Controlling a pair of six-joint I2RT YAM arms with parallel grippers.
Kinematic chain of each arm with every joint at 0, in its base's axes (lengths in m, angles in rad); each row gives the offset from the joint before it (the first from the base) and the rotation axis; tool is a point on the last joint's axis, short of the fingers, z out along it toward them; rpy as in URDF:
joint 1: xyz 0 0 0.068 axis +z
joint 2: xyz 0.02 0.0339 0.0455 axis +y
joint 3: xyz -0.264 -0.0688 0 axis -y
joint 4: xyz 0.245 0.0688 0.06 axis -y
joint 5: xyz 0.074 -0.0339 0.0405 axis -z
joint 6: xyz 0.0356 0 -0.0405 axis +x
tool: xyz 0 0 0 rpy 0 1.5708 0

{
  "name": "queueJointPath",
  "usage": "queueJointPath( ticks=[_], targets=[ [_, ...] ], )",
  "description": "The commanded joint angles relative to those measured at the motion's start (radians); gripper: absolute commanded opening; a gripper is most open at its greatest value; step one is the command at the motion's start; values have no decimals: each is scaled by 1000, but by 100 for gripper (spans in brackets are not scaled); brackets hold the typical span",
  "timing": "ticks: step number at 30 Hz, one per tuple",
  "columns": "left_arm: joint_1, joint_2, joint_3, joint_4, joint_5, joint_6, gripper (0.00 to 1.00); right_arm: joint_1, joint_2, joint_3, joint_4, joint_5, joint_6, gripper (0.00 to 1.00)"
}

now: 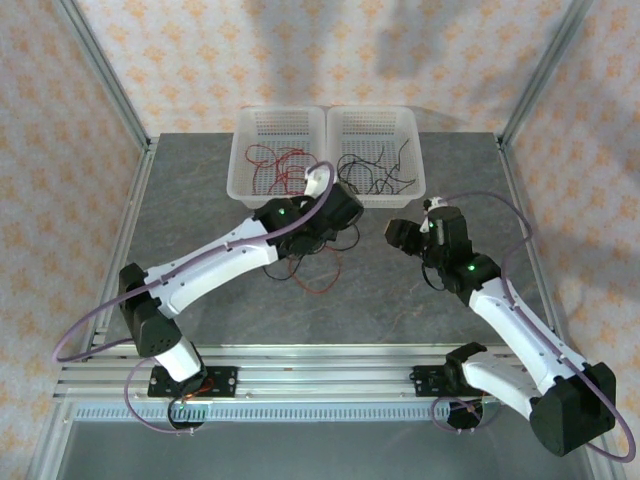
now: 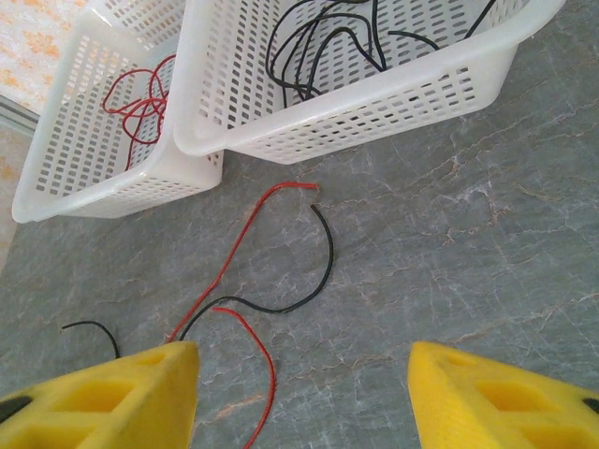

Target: Untangle the cables

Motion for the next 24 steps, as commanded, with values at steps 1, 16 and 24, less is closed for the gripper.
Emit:
queueJointPath(
  ticks=[1, 16, 24],
  targets=[
    [22, -28, -176, 75, 116, -78, 36, 0, -2, -8, 27, 0, 3, 60],
    [96, 237, -337, 505, 375, -153, 52, 1, -26, -21, -4, 25, -11, 60],
    [109, 338, -279, 525, 369, -139, 52, 1, -36, -20, -19, 39, -19, 60]
  ],
)
